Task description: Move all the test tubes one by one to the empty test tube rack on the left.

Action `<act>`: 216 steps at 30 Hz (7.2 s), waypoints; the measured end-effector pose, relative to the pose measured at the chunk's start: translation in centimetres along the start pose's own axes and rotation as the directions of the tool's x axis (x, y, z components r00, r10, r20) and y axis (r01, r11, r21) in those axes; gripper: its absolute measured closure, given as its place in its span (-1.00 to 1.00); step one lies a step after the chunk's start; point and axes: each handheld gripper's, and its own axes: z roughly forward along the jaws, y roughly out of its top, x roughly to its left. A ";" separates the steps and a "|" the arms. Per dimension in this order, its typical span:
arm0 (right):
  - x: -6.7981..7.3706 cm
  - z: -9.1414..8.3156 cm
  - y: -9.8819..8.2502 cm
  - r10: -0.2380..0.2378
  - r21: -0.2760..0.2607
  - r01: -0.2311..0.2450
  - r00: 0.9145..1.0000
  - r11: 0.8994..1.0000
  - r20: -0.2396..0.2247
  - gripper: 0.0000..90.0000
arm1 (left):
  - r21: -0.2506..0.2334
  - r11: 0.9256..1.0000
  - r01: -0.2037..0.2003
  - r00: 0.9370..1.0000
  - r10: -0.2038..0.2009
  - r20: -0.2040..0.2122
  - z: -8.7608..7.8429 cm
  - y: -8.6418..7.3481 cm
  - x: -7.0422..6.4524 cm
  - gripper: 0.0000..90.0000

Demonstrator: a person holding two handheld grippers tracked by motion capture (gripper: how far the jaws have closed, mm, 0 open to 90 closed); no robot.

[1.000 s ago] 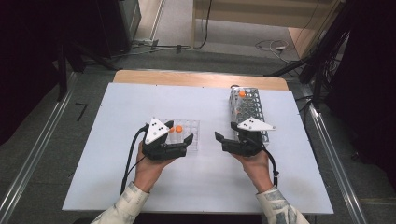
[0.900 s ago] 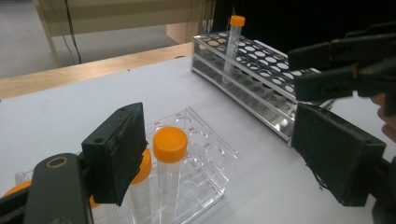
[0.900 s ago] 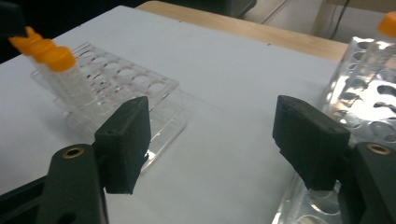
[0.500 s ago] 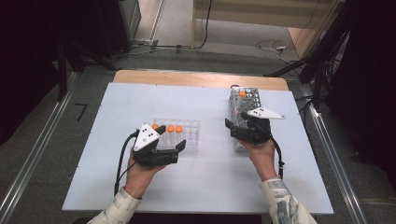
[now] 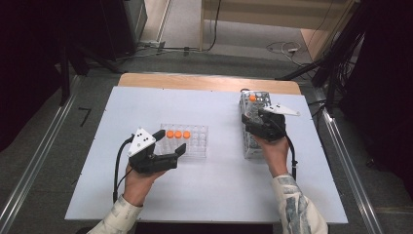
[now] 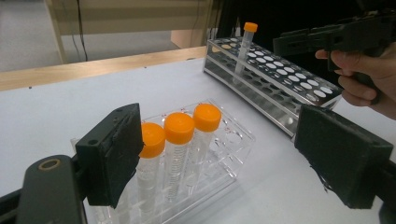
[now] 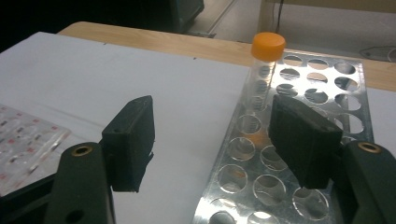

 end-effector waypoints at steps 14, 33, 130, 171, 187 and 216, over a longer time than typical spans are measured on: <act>-1.1 1.7 0.5 0.007 0.006 -0.007 0.998 1.000 0.065 -0.31 | -0.003 1.000 -0.001 1.000 0.000 -0.025 -0.3 0.0 0.5 -0.66; -1.8 4.5 2.2 0.002 0.069 -0.009 0.995 0.998 0.104 0.01 | -0.008 1.000 -0.007 0.999 0.006 -0.035 -0.6 0.0 0.6 -0.66; -3.4 1.0 3.5 0.014 -0.024 -0.011 0.991 1.000 0.131 0.61 | 0.018 0.999 -0.028 0.999 0.029 -0.028 -0.4 -0.7 -0.5 -0.65; -0.6 -1.5 3.0 -0.019 -0.088 0.017 1.000 0.996 -0.014 0.61 | 0.028 0.999 -0.037 0.999 0.037 -0.021 -0.1 -0.9 -1.0 -0.65; 0.9 -2.0 1.9 -0.058 -0.079 0.052 0.996 0.995 -0.067 0.61 | 0.032 0.999 -0.043 0.999 0.043 -0.005 0.2 -1.0 -1.5 -0.68; 3.3 -2.8 -0.7 -0.110 -0.074 0.098 0.978 0.992 -0.176 0.60 | 0.005 1.000 -0.015 1.000 0.015 -0.016 0.2 -0.4 -1.6 -0.72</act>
